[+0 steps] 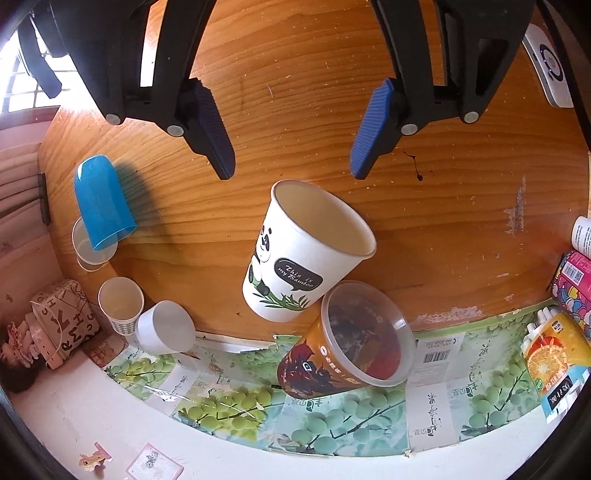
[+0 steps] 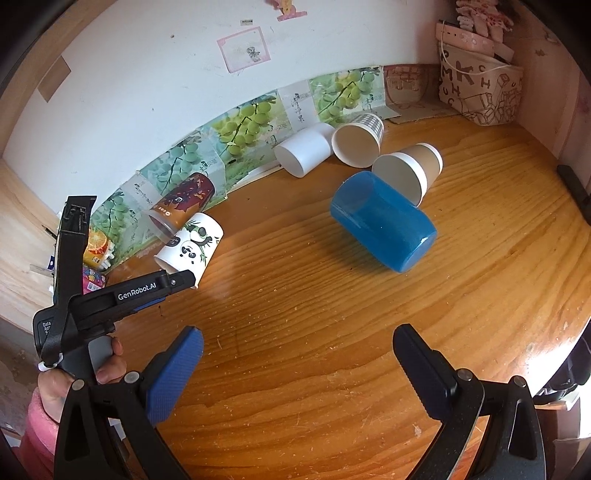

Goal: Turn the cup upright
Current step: 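Approach the white panda cup lying on its side with the left tool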

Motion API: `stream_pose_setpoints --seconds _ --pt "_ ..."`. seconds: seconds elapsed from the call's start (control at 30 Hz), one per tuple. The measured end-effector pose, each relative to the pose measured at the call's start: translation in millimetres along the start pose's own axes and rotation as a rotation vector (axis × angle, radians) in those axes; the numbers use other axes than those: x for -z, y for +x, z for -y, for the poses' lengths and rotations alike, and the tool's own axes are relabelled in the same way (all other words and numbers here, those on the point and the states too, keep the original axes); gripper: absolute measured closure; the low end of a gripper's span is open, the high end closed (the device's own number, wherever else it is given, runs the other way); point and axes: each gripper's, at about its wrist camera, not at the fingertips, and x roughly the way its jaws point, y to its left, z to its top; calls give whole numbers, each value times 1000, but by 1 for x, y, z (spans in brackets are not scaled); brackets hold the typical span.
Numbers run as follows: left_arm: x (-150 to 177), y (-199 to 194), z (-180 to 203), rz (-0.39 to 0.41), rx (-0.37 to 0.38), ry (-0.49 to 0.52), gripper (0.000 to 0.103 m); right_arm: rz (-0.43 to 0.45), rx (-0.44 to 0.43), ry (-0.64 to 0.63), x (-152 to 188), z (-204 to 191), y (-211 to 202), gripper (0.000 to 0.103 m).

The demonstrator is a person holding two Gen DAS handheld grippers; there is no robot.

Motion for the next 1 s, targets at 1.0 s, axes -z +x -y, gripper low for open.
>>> stream_pose_setpoints --seconds 1.0 --pt "-22 25 -27 81 -15 174 15 -76 -23 -80 8 -3 30 0"
